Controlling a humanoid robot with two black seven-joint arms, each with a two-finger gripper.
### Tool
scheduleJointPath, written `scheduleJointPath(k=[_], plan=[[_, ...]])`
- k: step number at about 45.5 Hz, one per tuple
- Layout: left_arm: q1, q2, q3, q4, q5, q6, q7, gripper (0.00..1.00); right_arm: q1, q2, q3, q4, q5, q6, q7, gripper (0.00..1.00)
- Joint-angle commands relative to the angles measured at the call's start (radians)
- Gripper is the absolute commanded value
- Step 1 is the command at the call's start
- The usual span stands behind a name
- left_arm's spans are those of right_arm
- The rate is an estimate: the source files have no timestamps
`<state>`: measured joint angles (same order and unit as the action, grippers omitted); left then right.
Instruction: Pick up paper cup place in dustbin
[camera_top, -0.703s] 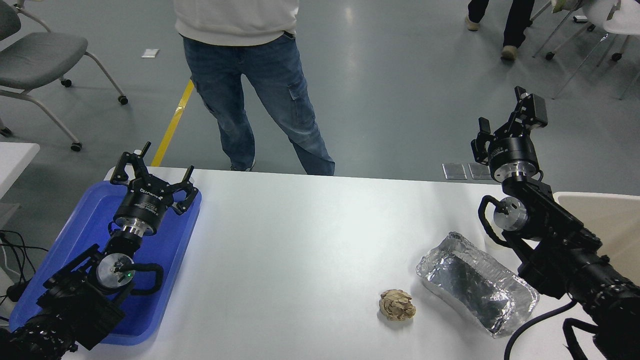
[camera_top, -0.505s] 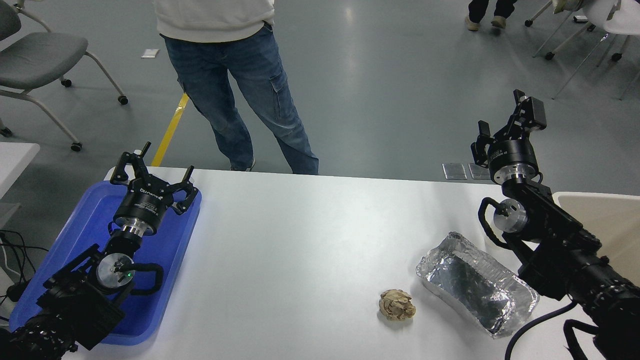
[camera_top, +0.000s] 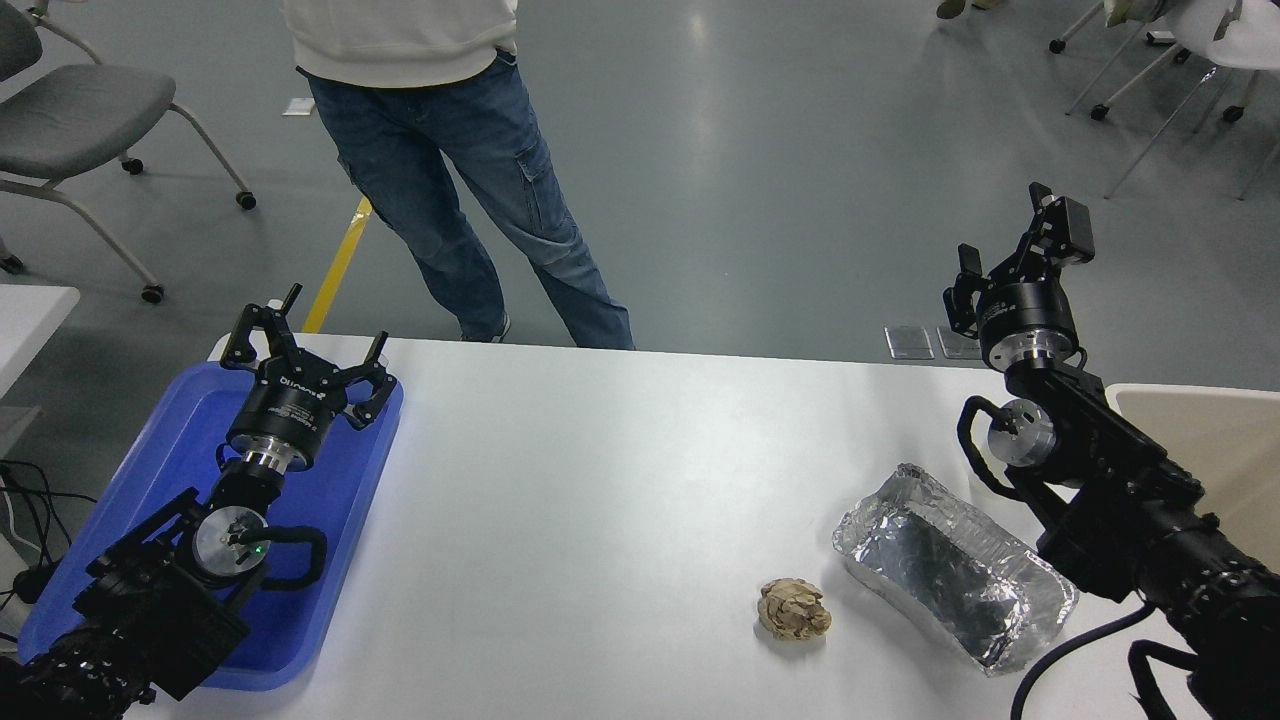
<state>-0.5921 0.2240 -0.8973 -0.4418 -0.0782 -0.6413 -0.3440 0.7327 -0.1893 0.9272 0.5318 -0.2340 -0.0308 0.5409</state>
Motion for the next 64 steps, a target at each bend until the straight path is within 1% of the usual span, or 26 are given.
scheduleJointPath(k=[1, 11, 22, 28, 41, 52, 59, 62, 64], plan=[[0.000, 0.000, 0.000, 0.000, 0.000, 0.000, 0.000, 1.00, 0.002, -0.002, -0.002, 0.001, 0.001, 0.005, 0.001, 1.00], [0.000, 0.000, 0.000, 0.000, 0.000, 0.000, 0.000, 1.00, -0.002, -0.005, -0.002, 0.002, 0.001, 0.005, 0.001, 1.00], [0.000, 0.000, 0.000, 0.000, 0.000, 0.000, 0.000, 1.00, -0.007, -0.059, -0.002, 0.017, 0.001, 0.009, 0.001, 1.00], [0.000, 0.000, 0.001, 0.000, 0.000, 0.000, 0.000, 1.00, -0.006, -0.099, -0.030, 0.024, 0.001, 0.011, 0.001, 1.00], [0.000, 0.000, 0.000, 0.000, 0.000, 0.000, 0.000, 1.00, 0.033, -0.228, -0.120, 0.045, -0.002, 0.011, 0.002, 1.00], [0.000, 0.000, 0.001, 0.000, 0.000, 0.000, 0.000, 1.00, 0.109, -0.398, -0.375, 0.192, 0.001, 0.008, -0.001, 1.00], [0.000, 0.000, 0.001, 0.000, 0.000, 0.000, 0.000, 1.00, 0.240, -0.527, -0.628, 0.254, 0.001, 0.015, -0.002, 1.00], [0.000, 0.000, 0.000, 0.000, 0.000, 0.000, 0.000, 1.00, 0.373, -0.596, -0.830, 0.269, -0.001, 0.051, -0.002, 1.00], [0.000, 0.000, 0.001, 0.000, 0.000, 0.000, 0.000, 1.00, 0.434, -0.614, -0.915, 0.269, -0.001, 0.080, -0.002, 1.00]])
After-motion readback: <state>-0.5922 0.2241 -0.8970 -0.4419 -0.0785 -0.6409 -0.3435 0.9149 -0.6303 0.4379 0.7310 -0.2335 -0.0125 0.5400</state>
